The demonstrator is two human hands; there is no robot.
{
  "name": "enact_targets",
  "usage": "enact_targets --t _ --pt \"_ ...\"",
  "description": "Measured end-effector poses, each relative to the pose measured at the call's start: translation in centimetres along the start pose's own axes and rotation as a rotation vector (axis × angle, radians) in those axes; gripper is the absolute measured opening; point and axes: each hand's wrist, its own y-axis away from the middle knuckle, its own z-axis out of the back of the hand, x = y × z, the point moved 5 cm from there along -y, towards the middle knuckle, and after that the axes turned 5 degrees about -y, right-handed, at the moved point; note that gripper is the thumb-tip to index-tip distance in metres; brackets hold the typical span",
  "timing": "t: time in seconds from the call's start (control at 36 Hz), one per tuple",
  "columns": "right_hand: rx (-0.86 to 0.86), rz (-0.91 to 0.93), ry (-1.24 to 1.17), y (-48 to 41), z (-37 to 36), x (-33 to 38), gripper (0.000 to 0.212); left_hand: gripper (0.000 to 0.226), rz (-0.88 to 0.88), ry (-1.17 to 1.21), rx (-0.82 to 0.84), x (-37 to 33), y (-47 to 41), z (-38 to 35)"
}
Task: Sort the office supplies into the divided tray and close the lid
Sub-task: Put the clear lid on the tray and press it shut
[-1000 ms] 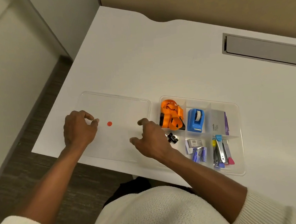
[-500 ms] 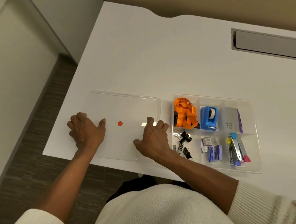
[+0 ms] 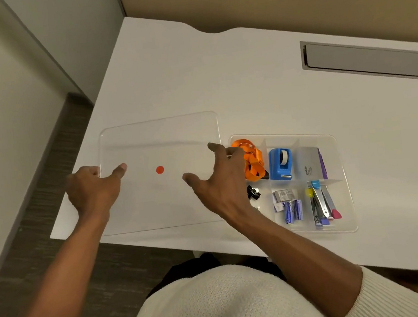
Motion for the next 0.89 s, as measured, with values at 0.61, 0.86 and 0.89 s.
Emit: enact_targets --t 0.61,0.86,0.89 --pt "-0.319 -0.223 0.021 4.8 18.6 -17.7 0.079 0.069 -0.503 -0.146 0.383 -7.5 20.5 -12.4" --pt "-0.321 -0.163 0.023 3.0 18.8 -20.3 0.083 0.053 -0.544 -0.181 0.302 -10.1 21.2 -14.7" --pt "-0.318 -0.158 0.025 2.6 18.9 -20.4 0.084 0.052 -0.546 -0.184 0.29 -10.5 21.1 -14.8"
